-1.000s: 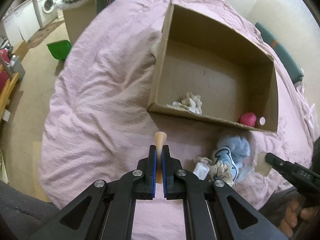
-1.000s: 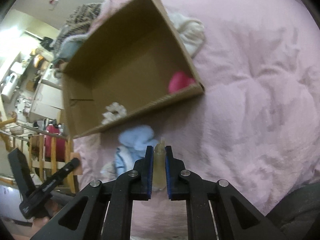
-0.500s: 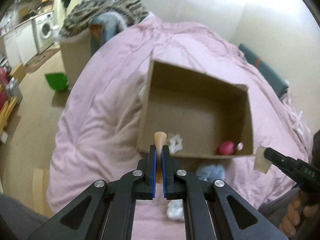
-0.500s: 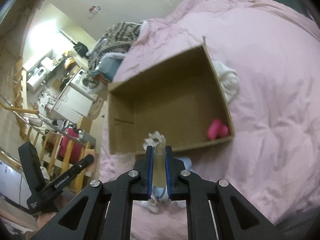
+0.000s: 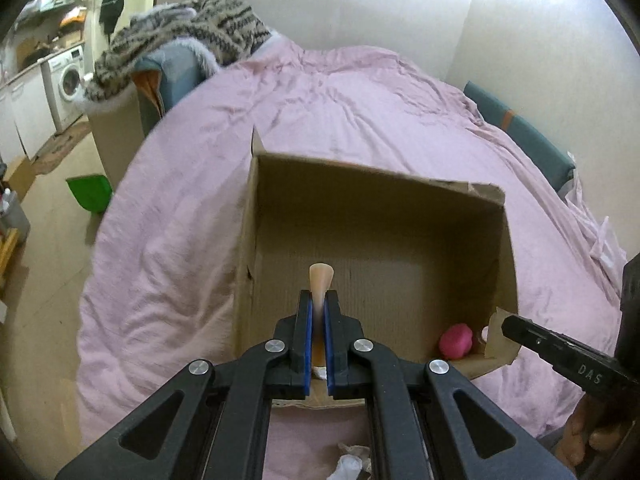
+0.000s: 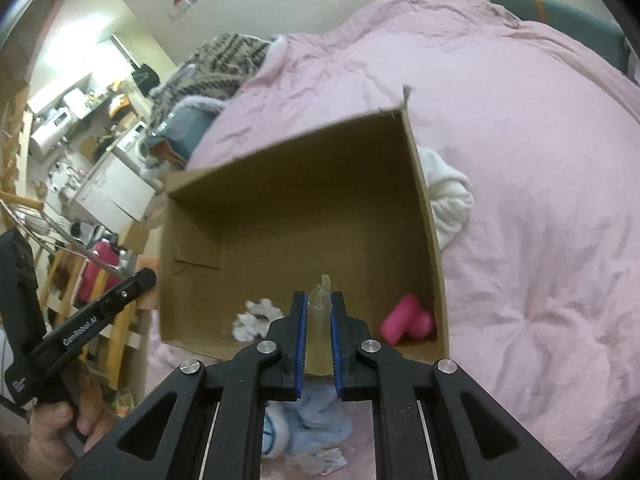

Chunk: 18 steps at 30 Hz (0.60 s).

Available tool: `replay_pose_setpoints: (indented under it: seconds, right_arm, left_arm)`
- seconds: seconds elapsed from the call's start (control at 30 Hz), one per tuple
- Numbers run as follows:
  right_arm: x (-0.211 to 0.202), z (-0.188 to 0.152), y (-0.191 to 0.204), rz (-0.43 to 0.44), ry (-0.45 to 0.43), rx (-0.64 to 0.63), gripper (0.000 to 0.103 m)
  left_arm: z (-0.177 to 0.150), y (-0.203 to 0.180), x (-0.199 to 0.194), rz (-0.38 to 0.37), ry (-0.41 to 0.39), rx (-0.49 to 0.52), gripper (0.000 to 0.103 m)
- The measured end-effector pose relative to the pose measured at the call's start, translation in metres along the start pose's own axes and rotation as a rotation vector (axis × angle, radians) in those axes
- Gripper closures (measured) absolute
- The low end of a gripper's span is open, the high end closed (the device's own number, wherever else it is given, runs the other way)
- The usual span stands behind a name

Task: Organize soft objects
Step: 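Lower the tube and plastic piece into the box and open both tools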

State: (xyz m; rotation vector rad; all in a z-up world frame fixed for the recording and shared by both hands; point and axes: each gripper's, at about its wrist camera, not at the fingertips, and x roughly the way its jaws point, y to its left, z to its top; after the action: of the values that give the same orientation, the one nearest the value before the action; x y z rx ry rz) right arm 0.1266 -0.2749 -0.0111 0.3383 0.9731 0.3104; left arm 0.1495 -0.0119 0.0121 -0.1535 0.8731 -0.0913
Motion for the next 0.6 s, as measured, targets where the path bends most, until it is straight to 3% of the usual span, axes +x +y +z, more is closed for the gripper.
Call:
replay_pose_setpoints:
  seconds: [0.3,0.6]
  right_arm:
    - [0.026,-0.008,-0.003,-0.026,0.079,0.021,0.090]
    - [0.030,-0.010,-0.001,-0.038,0.089,0.017,0.090]
  left_arm:
    - [-0.010,0.003,0.015,0.020,0.024,-0.009,0.098]
    - [-0.011,0.002,0.018,0.006,0.035,-0.007,0.098]
